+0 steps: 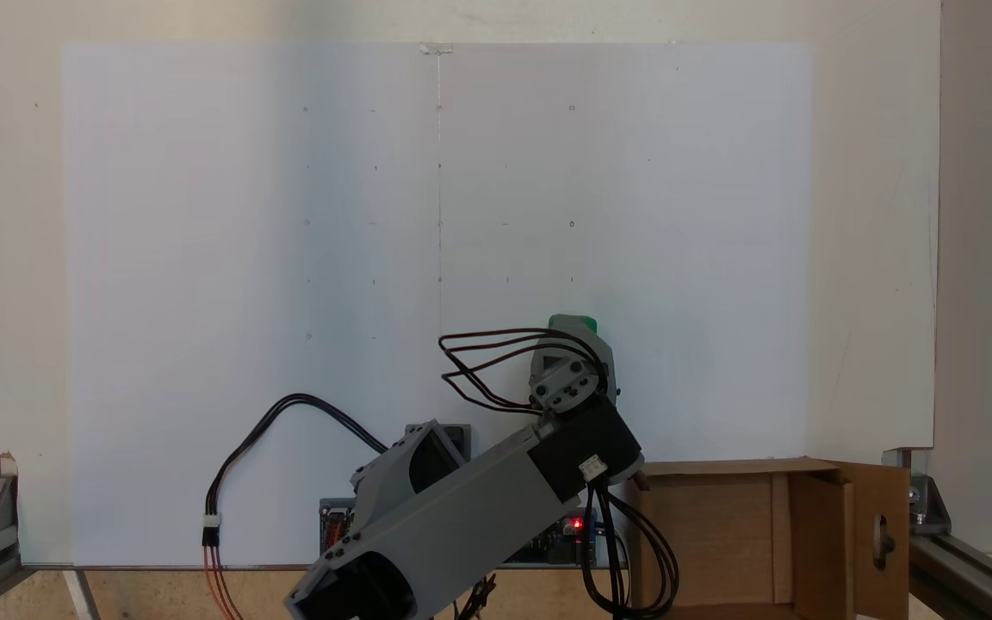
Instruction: Grasp a green dice and put it in the bin.
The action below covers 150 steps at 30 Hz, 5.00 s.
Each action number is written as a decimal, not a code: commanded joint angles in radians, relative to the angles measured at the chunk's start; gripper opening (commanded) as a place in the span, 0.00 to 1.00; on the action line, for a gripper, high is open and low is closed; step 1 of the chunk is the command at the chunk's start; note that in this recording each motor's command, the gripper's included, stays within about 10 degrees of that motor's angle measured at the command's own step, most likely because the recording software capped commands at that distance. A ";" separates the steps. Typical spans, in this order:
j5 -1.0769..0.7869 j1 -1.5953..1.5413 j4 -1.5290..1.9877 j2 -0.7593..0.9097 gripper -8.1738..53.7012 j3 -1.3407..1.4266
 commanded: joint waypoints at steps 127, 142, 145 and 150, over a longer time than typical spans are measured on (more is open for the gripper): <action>0.124 -0.063 -0.607 -0.302 0.81 0.256; 0.126 -0.046 -0.614 -0.302 0.79 0.261; 0.126 -0.048 -0.615 -0.302 0.75 0.265; 0.126 -0.054 -0.614 -0.302 0.75 0.270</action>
